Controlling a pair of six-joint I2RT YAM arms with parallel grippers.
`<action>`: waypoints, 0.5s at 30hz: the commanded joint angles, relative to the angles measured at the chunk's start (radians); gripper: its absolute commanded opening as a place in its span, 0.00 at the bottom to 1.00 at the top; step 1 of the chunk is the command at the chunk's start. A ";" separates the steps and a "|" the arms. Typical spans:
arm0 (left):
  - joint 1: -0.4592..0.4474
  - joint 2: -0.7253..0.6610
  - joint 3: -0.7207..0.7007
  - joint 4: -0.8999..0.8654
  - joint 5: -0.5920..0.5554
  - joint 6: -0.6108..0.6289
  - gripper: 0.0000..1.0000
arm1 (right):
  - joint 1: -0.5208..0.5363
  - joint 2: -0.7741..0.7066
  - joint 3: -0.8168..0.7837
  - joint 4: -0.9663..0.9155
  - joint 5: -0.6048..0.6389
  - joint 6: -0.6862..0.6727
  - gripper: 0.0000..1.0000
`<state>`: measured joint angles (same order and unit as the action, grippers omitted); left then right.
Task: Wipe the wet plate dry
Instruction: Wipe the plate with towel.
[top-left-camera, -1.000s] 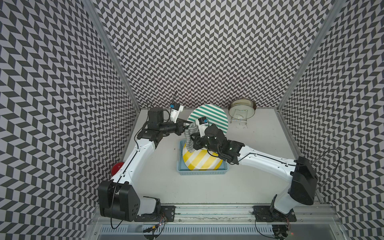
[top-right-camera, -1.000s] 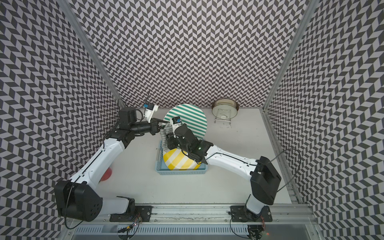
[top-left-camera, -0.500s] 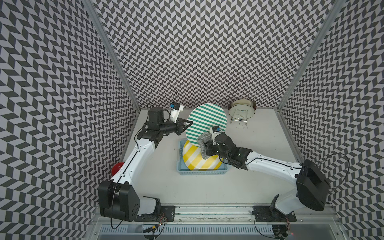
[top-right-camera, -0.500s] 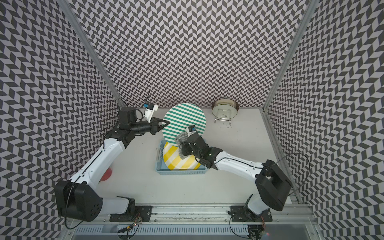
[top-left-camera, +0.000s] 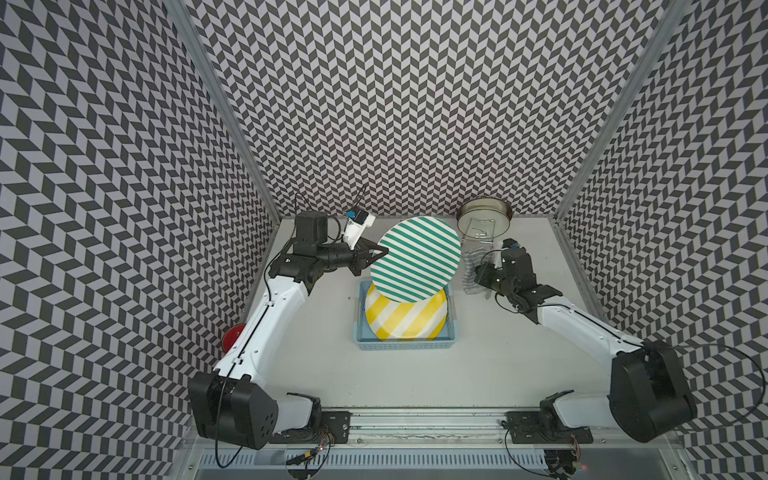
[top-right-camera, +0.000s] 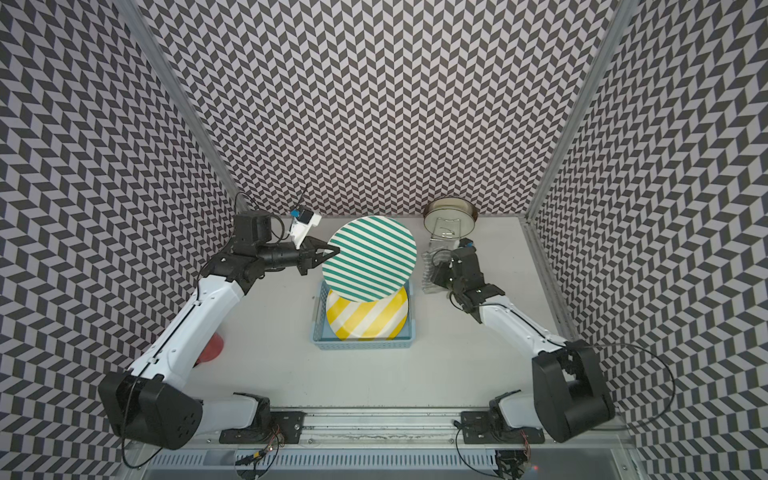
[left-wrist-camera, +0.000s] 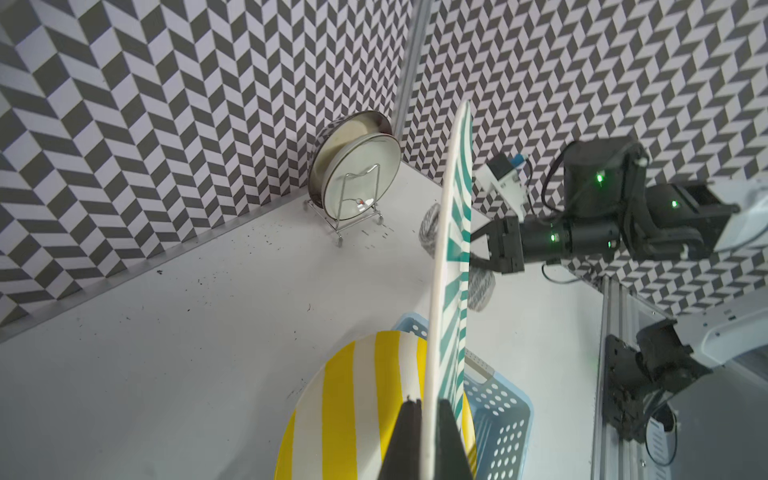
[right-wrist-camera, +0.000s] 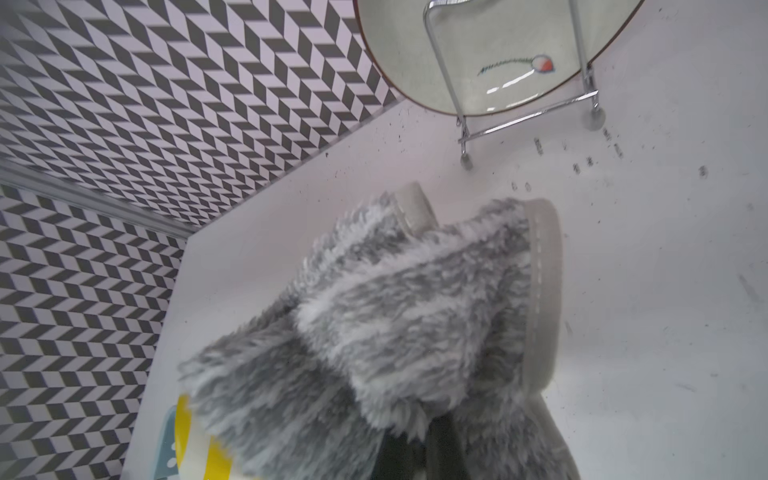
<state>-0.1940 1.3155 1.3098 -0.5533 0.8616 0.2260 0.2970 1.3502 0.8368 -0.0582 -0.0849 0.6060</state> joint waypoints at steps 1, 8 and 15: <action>-0.002 -0.043 0.081 -0.193 0.032 0.243 0.00 | -0.060 -0.057 0.008 0.081 -0.170 -0.052 0.00; -0.058 -0.052 0.163 -0.556 0.074 0.542 0.00 | -0.116 -0.033 0.027 0.237 -0.484 -0.090 0.00; -0.235 -0.082 0.135 -0.589 -0.042 0.553 0.00 | -0.090 0.111 0.087 0.523 -0.883 0.044 0.00</action>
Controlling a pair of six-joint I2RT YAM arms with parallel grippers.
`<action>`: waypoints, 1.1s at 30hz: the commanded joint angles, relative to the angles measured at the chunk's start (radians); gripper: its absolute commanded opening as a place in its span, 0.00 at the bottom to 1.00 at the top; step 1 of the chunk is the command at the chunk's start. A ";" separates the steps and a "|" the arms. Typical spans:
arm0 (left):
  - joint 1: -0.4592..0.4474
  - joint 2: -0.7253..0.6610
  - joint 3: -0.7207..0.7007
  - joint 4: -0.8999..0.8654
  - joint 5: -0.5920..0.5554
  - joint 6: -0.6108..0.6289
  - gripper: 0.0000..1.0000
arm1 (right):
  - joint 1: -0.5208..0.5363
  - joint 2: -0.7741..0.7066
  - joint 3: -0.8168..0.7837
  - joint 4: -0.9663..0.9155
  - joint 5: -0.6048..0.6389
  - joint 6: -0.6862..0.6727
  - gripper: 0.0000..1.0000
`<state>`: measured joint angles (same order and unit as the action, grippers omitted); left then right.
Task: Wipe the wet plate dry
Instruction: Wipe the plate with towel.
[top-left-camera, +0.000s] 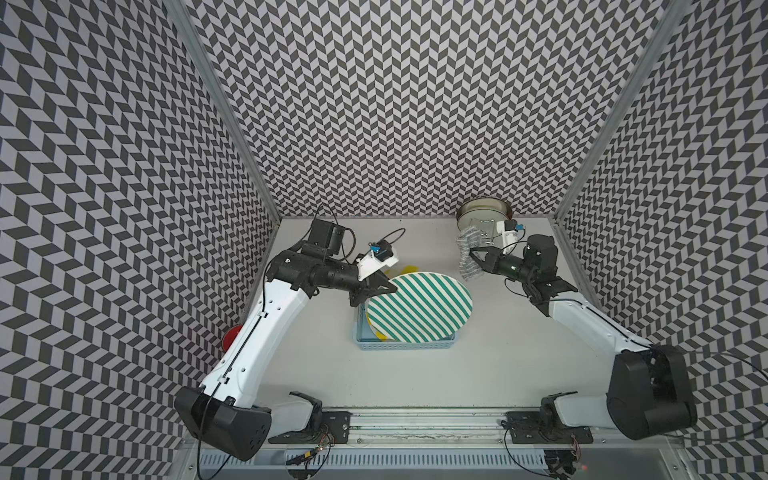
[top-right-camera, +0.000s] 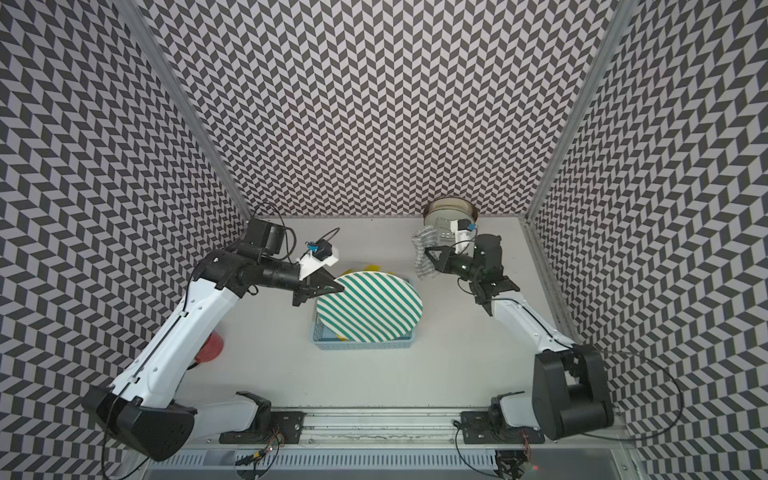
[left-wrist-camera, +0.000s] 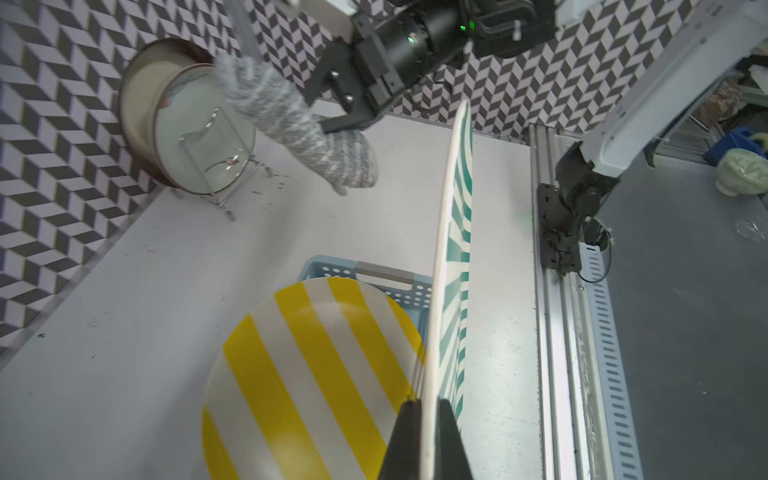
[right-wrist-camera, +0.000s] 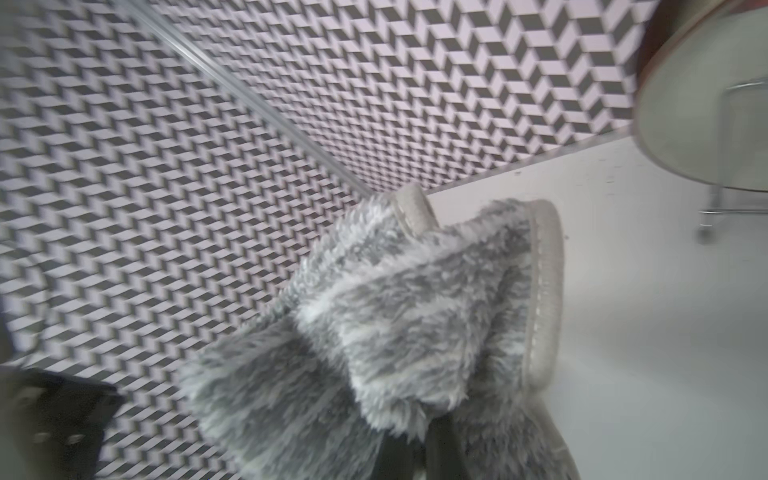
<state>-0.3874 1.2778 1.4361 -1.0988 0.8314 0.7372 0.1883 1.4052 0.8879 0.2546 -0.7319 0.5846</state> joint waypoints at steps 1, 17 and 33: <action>-0.060 -0.047 0.008 -0.044 -0.018 0.040 0.00 | 0.034 0.085 0.057 0.226 -0.276 0.073 0.00; -0.157 -0.033 0.006 -0.042 -0.084 0.041 0.00 | 0.367 0.179 0.306 -0.113 -0.621 -0.281 0.00; -0.171 -0.021 0.048 -0.004 -0.138 0.017 0.00 | 0.414 0.169 0.323 -0.236 -0.664 -0.405 0.00</action>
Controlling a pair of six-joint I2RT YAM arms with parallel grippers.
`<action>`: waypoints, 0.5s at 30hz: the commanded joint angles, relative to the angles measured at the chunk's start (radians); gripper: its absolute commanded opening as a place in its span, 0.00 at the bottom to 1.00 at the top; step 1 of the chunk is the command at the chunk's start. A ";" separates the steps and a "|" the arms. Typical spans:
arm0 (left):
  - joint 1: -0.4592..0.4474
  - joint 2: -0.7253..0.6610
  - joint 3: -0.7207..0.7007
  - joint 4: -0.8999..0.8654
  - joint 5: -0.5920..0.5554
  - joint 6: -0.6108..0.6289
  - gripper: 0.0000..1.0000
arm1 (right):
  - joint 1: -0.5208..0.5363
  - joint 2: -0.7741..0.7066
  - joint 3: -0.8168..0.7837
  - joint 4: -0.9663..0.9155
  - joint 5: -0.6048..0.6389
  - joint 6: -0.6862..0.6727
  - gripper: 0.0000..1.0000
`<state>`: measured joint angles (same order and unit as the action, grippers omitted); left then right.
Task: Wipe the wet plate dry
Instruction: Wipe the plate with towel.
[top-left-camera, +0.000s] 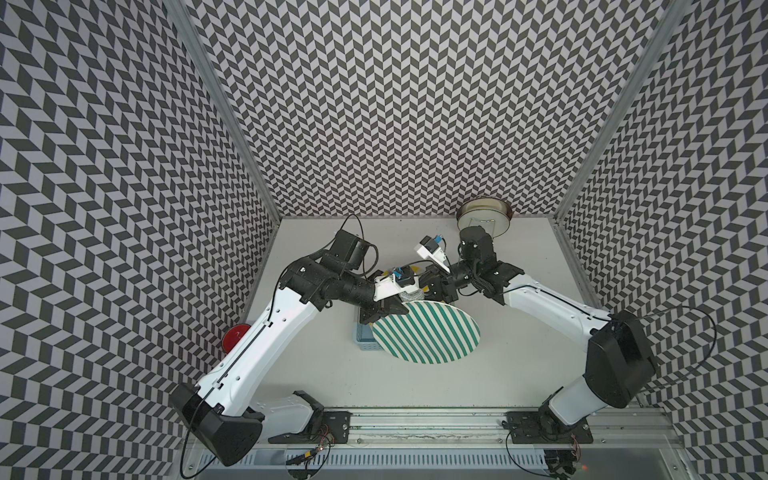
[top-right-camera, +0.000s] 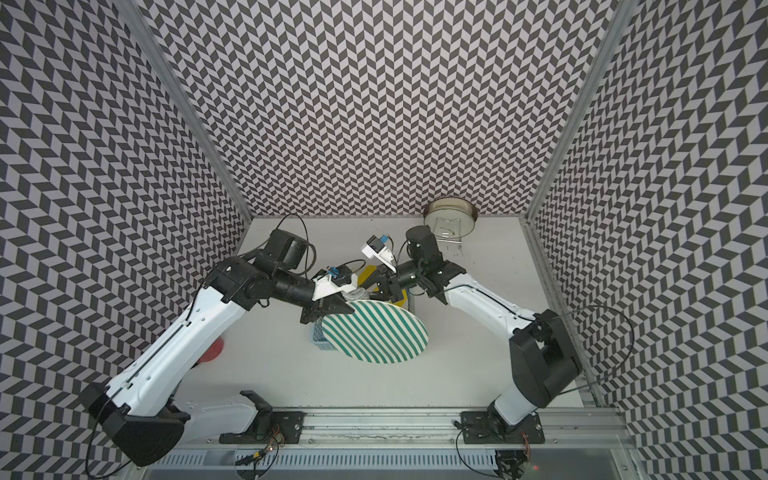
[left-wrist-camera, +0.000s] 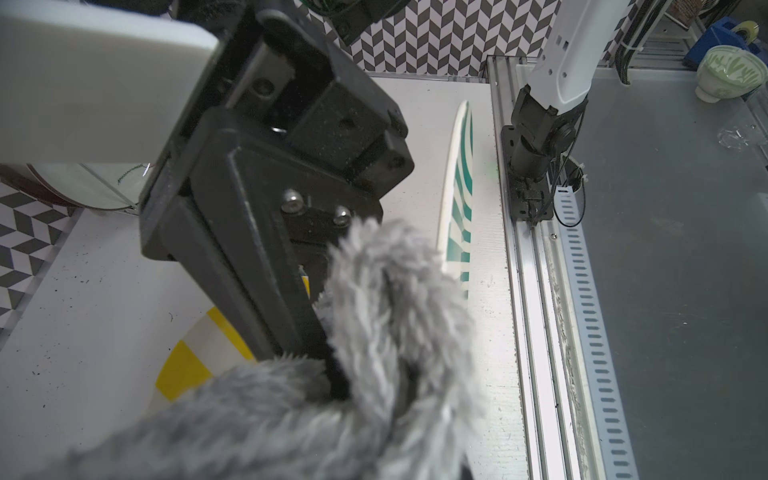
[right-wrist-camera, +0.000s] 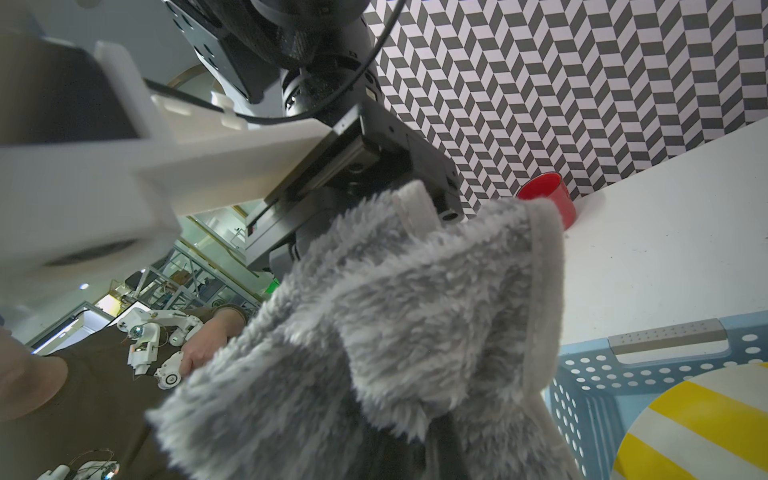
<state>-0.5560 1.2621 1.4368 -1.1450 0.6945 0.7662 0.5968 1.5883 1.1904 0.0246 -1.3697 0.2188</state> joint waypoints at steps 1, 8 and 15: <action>-0.001 -0.006 0.051 0.048 -0.010 -0.016 0.00 | 0.006 -0.015 0.019 -0.004 -0.025 -0.040 0.00; 0.012 -0.016 0.077 0.052 -0.061 -0.016 0.00 | -0.012 -0.026 0.016 -0.003 -0.009 -0.040 0.00; 0.066 -0.036 0.075 0.058 -0.065 -0.010 0.00 | -0.040 -0.052 -0.005 0.055 -0.010 -0.001 0.00</action>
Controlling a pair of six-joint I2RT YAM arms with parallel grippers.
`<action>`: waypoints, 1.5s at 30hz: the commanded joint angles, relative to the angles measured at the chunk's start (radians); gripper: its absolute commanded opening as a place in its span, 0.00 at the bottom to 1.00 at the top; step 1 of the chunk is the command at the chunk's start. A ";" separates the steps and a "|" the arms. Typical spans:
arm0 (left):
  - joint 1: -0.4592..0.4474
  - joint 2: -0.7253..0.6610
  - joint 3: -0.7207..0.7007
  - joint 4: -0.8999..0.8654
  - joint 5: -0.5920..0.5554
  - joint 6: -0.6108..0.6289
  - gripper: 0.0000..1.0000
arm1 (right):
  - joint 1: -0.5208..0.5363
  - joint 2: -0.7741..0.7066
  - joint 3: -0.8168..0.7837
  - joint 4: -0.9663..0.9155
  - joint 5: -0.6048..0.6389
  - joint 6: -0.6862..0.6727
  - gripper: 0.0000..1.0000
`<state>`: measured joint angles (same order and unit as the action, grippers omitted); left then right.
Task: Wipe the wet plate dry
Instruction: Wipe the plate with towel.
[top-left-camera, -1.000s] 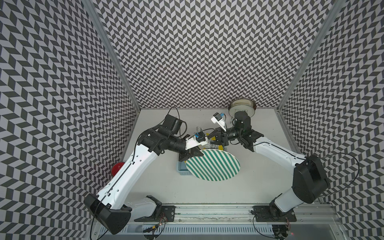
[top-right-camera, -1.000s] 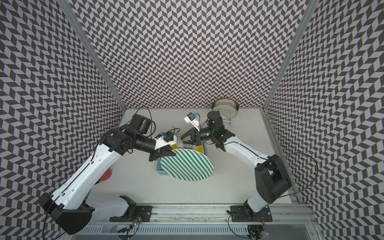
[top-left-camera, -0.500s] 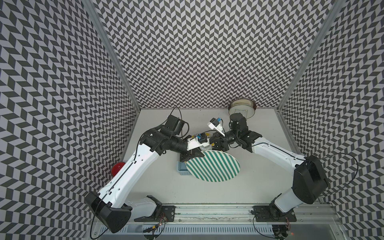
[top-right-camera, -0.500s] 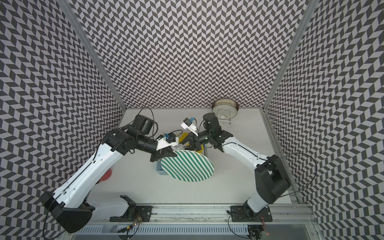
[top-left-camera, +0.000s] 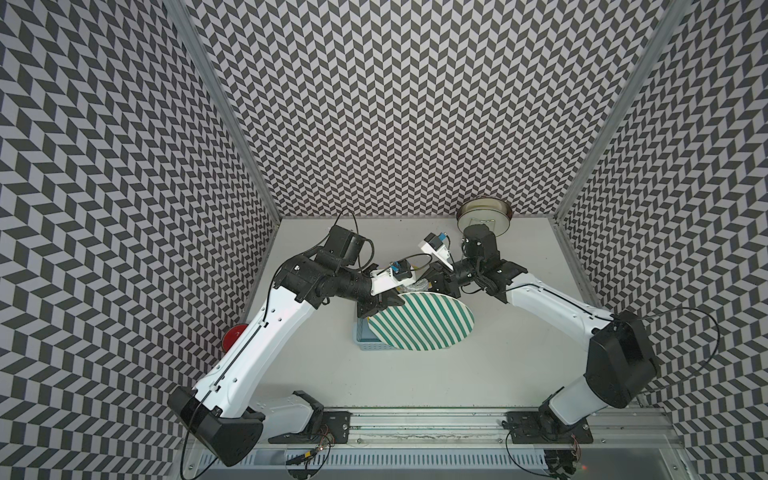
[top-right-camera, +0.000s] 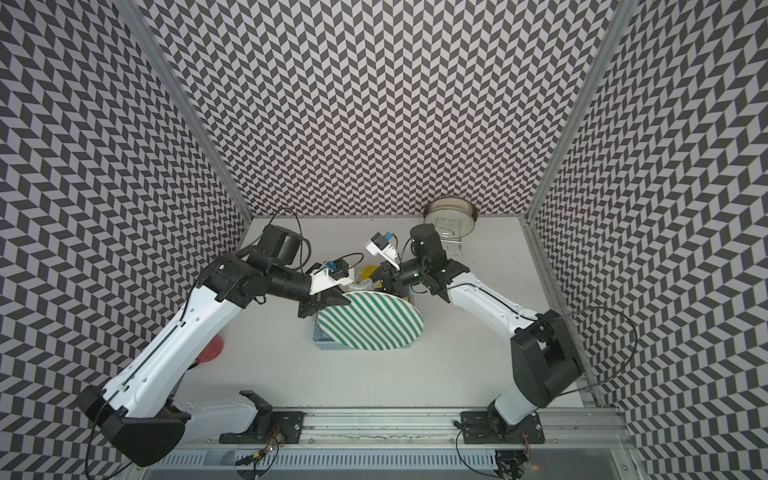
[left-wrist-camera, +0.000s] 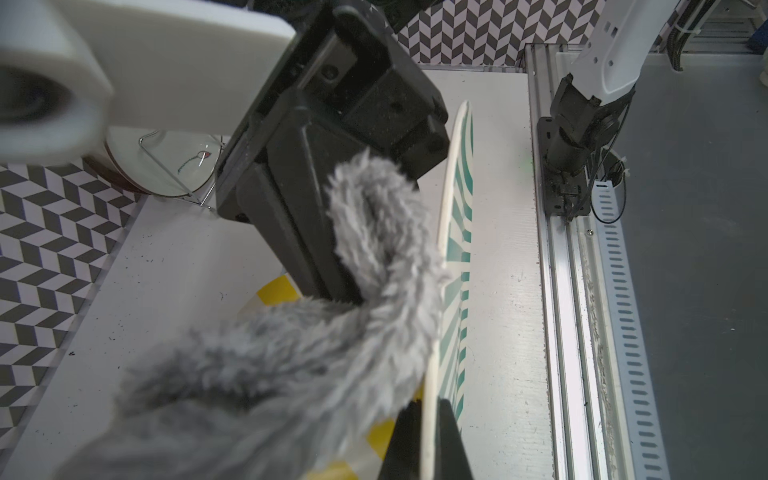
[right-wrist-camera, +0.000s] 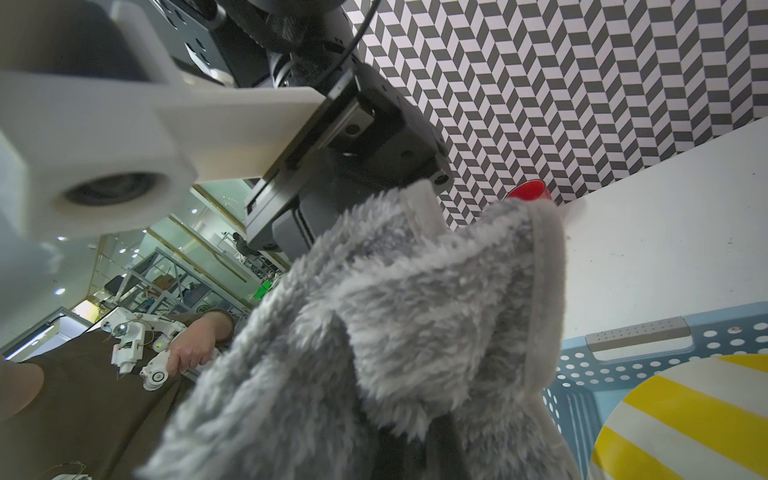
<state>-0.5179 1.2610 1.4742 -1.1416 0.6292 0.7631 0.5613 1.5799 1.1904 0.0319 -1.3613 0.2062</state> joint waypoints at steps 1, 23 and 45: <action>0.039 -0.038 0.040 0.056 0.003 -0.005 0.00 | -0.008 -0.046 -0.007 0.051 -0.020 0.013 0.00; 0.186 -0.041 0.139 0.006 -0.016 0.045 0.00 | -0.033 -0.074 -0.038 0.149 -0.031 0.076 0.00; 0.326 -0.004 0.172 0.014 0.036 0.053 0.00 | -0.081 -0.170 -0.131 0.267 0.036 0.154 0.00</action>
<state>-0.2413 1.2449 1.5925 -1.2591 0.7284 0.8597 0.4694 1.4635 1.0855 0.2489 -1.2549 0.3237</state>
